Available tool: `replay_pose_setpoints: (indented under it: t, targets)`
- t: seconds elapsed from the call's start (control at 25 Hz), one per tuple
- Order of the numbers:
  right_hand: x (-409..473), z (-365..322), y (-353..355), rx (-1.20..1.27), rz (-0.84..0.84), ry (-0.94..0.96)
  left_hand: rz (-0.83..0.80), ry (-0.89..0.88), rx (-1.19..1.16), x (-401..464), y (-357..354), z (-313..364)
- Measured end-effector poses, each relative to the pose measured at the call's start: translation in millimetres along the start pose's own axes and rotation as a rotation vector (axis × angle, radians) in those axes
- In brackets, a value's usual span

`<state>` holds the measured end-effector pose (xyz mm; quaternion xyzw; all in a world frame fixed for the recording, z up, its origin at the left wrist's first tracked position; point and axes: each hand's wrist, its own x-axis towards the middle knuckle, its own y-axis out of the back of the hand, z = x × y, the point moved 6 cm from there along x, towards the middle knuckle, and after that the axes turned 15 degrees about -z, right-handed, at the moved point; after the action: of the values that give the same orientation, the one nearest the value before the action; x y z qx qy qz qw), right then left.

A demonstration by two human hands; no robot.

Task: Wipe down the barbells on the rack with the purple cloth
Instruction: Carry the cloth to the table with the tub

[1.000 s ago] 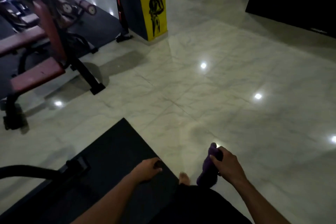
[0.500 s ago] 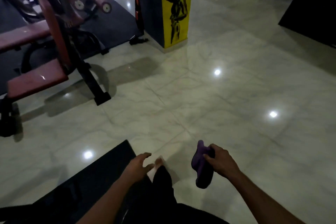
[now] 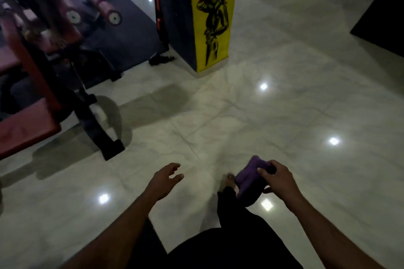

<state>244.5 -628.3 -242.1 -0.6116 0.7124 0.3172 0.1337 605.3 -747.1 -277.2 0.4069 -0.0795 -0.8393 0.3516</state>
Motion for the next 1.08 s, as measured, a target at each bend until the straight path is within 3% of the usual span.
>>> replay_pose_setpoints:
  t: [0.2,0.48,0.56,0.72,0.8,0.92,1.08]
  targets:
    - [130,-74,48,0.246,0.065,0.007,-0.059,0.026,-0.015,110,75,89]
    - [277,-236,93,0.359,-0.095,0.105,-0.015,-0.062,-0.12,250,169,195]
    - [313,-284,94,0.362,-0.189,0.141,-0.069,-0.056,-0.269,297,185,218]
    - [369,-389,84,0.283,-0.474,0.233,-0.273,-0.051,-0.819,381,233,271]
    - [394,-429,86,0.209,-0.574,0.258,-0.331,-0.106,-0.944,413,266,298]
    - [450,-480,109,0.059,-0.535,0.315,-0.321,-0.251,-0.966,466,332,350]
    - [520,-509,153,-0.209,-0.282,0.351,-0.218,-0.341,-0.764,527,411,414]
